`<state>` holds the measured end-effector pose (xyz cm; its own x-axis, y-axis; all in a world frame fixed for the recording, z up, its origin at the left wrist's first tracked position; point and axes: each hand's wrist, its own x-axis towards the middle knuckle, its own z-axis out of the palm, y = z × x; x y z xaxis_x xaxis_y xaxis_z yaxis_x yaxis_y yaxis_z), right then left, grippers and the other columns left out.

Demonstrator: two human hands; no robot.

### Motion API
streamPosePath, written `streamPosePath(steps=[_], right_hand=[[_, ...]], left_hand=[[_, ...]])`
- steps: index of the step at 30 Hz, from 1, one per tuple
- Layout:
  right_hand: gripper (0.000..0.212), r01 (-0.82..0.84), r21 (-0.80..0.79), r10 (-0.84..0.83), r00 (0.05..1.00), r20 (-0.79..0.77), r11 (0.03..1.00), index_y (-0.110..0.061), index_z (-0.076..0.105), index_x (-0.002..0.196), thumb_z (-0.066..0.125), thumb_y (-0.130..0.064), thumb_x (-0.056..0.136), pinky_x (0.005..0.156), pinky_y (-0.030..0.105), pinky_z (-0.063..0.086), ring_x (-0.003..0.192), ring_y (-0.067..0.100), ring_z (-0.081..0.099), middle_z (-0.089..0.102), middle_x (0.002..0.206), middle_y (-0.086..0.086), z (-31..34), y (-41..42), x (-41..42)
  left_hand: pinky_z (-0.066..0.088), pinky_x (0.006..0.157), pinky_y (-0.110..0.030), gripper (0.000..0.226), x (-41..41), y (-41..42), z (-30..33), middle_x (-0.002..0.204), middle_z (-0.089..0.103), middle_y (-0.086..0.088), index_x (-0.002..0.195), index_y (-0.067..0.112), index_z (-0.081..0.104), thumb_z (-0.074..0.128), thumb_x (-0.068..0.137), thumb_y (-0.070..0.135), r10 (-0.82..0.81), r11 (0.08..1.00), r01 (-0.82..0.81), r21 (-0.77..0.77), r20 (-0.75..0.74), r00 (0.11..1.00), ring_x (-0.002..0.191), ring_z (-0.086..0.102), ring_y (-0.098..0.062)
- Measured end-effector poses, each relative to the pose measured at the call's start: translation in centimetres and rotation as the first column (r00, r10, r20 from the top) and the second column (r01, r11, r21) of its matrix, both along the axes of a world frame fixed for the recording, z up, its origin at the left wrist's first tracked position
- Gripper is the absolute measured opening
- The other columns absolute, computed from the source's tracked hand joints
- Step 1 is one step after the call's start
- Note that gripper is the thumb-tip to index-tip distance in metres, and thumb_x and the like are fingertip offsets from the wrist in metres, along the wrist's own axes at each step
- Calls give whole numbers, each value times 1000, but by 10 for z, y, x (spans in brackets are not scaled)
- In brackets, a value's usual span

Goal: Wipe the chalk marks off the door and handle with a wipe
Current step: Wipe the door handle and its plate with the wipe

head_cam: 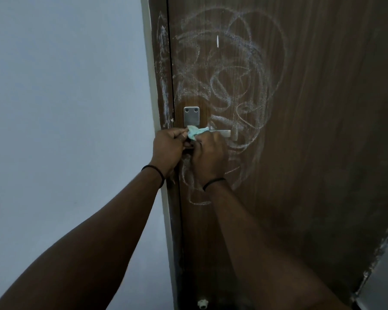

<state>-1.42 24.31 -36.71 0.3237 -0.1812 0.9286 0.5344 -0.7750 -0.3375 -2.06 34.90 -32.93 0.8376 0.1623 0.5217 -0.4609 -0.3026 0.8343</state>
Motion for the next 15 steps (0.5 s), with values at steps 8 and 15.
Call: streamPosePath(steps=[8, 15], right_hand=[[5, 25, 356, 1, 997, -73, 934, -9, 60, 91, 61, -11, 87, 73, 26, 44, 87, 13, 49, 60, 101, 9, 4, -23, 5], [7, 48, -31, -49, 998, -31, 998, -10, 63, 86, 61, -15, 89, 77, 37, 43, 88, 25, 53, 61, 94, 8, 14, -6, 1]], left_hand=[[56, 72, -21, 25, -1, 0, 2, 79, 71, -8, 117, 5, 69, 52, 99, 7, -31, 1000, 31, -3, -27, 999, 74, 65, -14], [57, 72, -27, 23, -3, 2, 2, 84, 72, -11, 112, 5, 71, 53, 98, 7, -38, 998, 36, -52, -46, 998, 72, 65, -14]])
